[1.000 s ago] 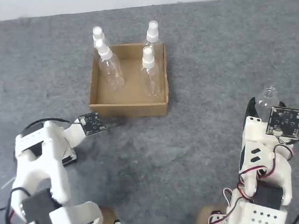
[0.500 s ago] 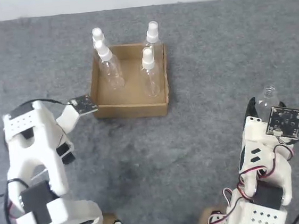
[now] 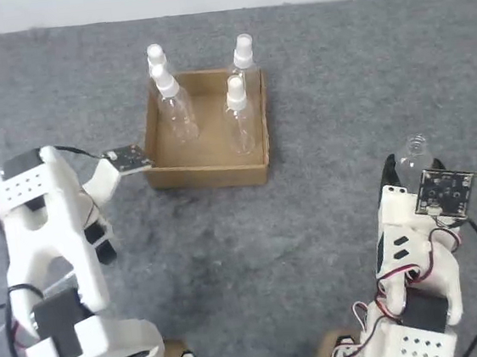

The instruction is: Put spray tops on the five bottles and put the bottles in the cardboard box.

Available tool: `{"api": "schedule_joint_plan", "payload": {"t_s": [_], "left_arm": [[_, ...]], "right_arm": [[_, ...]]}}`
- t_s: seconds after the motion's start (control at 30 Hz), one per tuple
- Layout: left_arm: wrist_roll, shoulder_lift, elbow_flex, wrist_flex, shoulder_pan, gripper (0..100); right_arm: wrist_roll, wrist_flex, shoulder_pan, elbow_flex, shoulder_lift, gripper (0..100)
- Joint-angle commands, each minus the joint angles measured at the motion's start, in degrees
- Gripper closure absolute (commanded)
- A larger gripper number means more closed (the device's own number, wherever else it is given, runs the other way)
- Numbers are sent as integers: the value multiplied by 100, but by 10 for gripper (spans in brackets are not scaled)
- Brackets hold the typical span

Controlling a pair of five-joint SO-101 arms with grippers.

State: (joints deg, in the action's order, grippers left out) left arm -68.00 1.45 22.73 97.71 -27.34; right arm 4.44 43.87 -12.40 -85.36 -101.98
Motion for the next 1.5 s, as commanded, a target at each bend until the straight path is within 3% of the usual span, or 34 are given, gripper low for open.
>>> {"api": "schedule_joint_plan", "payload": {"t_s": [0.0, 0.27, 0.73, 0.87, 1.2, 1.47], "left_arm": [[686, 123, -743, 273, 0, 988], [3174, 123, -1886, 273, 35, 988], [5064, 633, -2589, 264, 18, 990], [5837, 1433, -2352, 97, 53, 990], [7727, 2752, -804, -1336, 123, 990], [8352, 4018, 558, -2295, 132, 990]], "right_arm": [[141, -92, 136, 79, -101, 982], [114, -92, 673, 70, -101, 981], [88, 180, 1604, 88, -101, 982], [114, 189, 1780, 70, -101, 982], [141, 180, 2413, -114, -101, 980], [141, 136, 2809, -237, -101, 981]]}}
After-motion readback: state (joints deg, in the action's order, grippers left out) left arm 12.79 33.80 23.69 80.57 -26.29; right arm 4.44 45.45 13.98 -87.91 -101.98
